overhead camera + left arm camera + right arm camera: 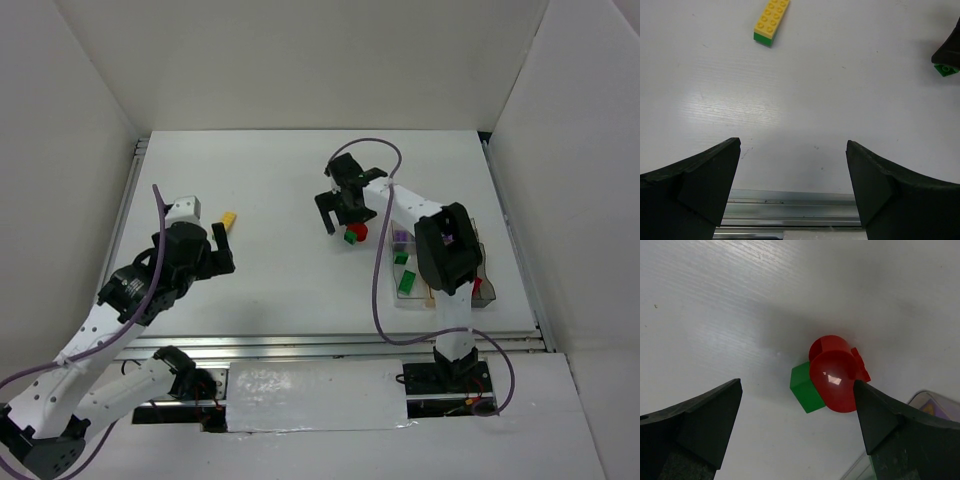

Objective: Sort the legos into containers by color

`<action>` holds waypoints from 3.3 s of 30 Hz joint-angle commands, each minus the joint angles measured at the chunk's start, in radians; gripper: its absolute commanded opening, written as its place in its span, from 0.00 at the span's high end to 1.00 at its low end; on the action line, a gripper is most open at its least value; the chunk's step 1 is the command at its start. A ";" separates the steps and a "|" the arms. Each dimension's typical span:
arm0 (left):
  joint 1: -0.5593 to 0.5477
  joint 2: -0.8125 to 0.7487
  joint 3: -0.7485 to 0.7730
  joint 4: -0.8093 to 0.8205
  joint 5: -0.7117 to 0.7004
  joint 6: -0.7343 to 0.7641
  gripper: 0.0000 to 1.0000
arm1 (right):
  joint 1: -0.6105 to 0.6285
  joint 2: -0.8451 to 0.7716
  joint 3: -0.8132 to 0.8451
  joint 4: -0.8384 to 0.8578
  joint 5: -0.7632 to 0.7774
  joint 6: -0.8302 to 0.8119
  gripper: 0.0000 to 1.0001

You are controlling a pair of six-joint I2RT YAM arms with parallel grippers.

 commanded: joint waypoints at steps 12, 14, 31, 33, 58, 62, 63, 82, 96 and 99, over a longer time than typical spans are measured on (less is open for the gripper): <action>0.008 0.006 0.002 0.036 0.028 0.020 0.01 | -0.005 0.141 0.114 -0.075 0.015 -0.075 0.04; 0.009 0.009 0.002 0.036 0.028 0.019 0.00 | -0.004 0.144 0.104 -0.077 0.016 -0.066 0.10; 0.009 -0.005 -0.004 0.039 0.030 0.014 0.01 | 0.001 -0.077 -0.111 0.067 -0.059 0.054 0.67; 0.009 -0.006 -0.003 0.037 0.028 0.014 0.00 | 0.002 -0.097 -0.114 0.072 -0.109 0.065 0.70; -0.002 -0.132 -0.389 1.233 1.154 -0.164 0.00 | 0.226 -0.905 -0.714 1.136 -0.722 0.709 0.94; -0.005 -0.100 -0.385 1.272 1.165 -0.187 0.00 | 0.266 -0.910 -0.717 1.175 -0.712 0.714 0.94; -0.005 -0.094 -0.382 1.275 1.170 -0.190 0.01 | 0.277 -0.907 -0.715 1.178 -0.708 0.714 0.94; -0.014 -0.095 -0.342 1.139 1.095 -0.123 1.00 | 0.337 -0.874 -0.711 1.248 -0.647 0.685 0.00; -0.015 -0.164 -0.319 1.082 1.137 -0.061 1.00 | 0.191 -1.094 -0.853 1.107 -0.829 0.542 0.06; -0.014 -0.169 -0.328 1.113 1.162 -0.072 1.00 | 0.193 -1.066 -0.843 1.097 -0.846 0.543 0.07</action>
